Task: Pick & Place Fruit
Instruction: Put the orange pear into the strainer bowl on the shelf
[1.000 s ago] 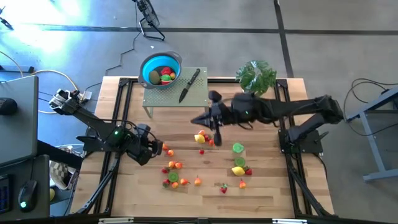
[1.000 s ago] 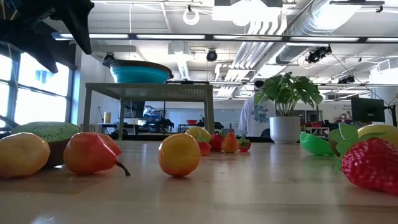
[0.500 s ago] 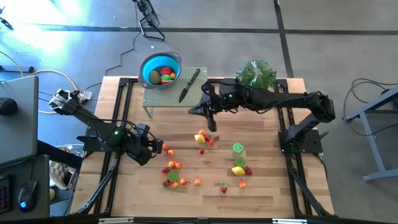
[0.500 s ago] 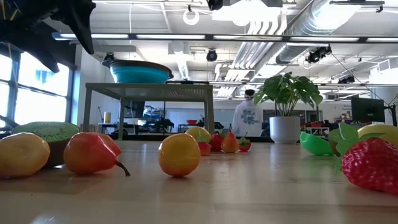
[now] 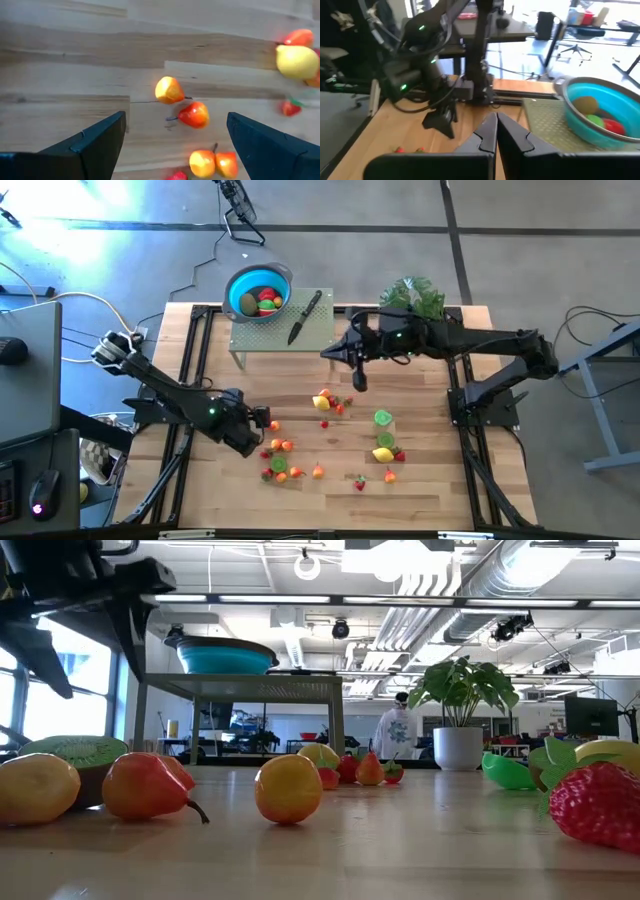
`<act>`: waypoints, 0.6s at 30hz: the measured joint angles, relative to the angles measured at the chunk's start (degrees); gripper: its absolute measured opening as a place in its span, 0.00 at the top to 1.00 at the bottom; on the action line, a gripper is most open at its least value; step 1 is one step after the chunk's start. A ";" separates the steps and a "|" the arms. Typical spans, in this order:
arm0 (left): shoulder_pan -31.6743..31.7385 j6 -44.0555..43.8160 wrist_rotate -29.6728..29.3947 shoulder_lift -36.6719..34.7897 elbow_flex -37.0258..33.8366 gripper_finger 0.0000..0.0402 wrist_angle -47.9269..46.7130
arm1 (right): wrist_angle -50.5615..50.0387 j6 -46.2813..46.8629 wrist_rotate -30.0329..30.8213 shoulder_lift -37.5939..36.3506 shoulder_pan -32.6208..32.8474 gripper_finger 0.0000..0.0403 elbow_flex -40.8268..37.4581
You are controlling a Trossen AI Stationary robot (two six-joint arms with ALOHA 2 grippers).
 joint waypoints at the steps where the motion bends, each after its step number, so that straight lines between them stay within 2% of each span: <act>1: 0.00 -0.89 -0.01 0.66 0.00 0.15 0.02 | -0.27 -0.02 0.12 -0.42 -0.02 0.99 0.00; 12: 0.24 -2.47 -1.07 5.28 0.00 0.15 3.90 | -8.83 -0.15 3.62 -9.18 -0.36 0.99 -0.04; 18: 4.45 -2.07 -0.81 7.64 0.00 0.15 5.51 | -9.49 -0.10 4.03 -11.53 -0.32 0.99 -0.03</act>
